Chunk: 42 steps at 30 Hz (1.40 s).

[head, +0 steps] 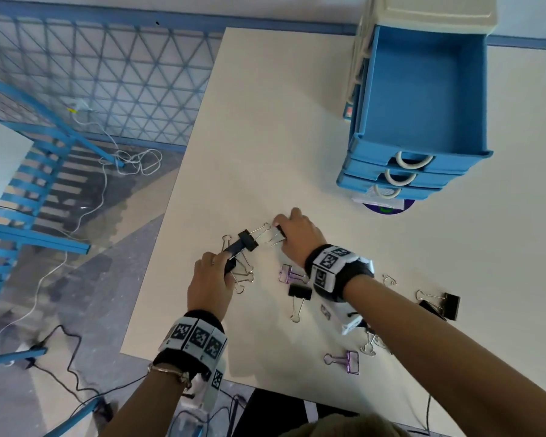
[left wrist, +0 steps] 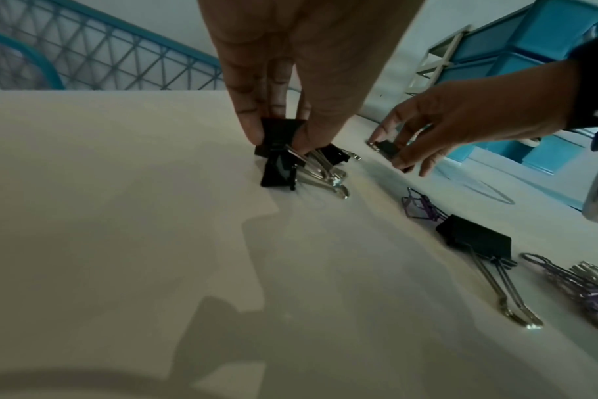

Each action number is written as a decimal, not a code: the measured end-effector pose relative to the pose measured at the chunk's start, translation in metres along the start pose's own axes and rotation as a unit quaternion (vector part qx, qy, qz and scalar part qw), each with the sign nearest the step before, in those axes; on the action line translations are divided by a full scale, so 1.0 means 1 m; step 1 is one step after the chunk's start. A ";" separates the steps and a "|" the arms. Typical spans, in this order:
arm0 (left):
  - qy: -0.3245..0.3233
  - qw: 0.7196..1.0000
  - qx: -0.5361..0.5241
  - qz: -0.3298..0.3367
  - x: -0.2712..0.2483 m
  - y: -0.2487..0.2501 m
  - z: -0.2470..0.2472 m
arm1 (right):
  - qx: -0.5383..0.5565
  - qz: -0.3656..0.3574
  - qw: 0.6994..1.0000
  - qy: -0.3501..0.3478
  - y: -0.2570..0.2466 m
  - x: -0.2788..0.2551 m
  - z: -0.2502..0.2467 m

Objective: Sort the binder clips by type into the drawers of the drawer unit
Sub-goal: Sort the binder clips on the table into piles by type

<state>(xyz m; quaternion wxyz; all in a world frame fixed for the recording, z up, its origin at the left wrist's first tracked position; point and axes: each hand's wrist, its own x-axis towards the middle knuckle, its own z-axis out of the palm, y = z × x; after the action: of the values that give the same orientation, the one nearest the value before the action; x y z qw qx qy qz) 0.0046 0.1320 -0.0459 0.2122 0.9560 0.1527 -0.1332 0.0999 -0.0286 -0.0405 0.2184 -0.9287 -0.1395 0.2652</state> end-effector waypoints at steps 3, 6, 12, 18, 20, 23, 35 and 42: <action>0.003 1.000 0.003 0.002 0.001 0.005 -0.001 | 0.022 -0.003 0.999 -0.041 -0.010 0.001 0.012; 0.030 0.998 0.027 0.056 -0.004 0.010 -0.001 | 0.056 -0.010 0.997 -0.054 -0.004 -0.009 0.007; -0.015 0.984 -0.028 0.177 -0.035 0.037 0.010 | 0.051 -0.017 0.999 -0.001 0.044 -0.058 -0.023; -0.108 0.982 0.042 0.152 -0.061 0.067 0.038 | 0.052 0.081 0.990 0.105 0.109 -0.130 -0.033; -0.117 0.982 0.067 0.132 -0.066 0.074 0.048 | 0.044 0.140 0.980 0.133 0.132 -0.153 -0.030; -0.103 0.984 0.092 0.112 -0.070 0.080 0.062 | 0.034 0.216 0.966 0.136 0.160 -0.181 -0.022; -0.063 0.989 -0.005 0.135 -0.086 0.107 0.074 | 0.041 0.239 0.964 0.109 0.191 -0.207 -0.002; -0.104 0.972 0.035 0.207 -0.092 0.142 0.089 | 0.033 0.244 0.964 0.102 0.186 -0.198 -0.006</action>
<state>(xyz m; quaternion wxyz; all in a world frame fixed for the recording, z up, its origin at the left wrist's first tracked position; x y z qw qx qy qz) -0.0473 -0.0522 -0.0420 0.2165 0.9546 -0.0765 -0.1898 -0.0324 -0.2662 -0.0393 0.1907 -0.9490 0.1228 0.2189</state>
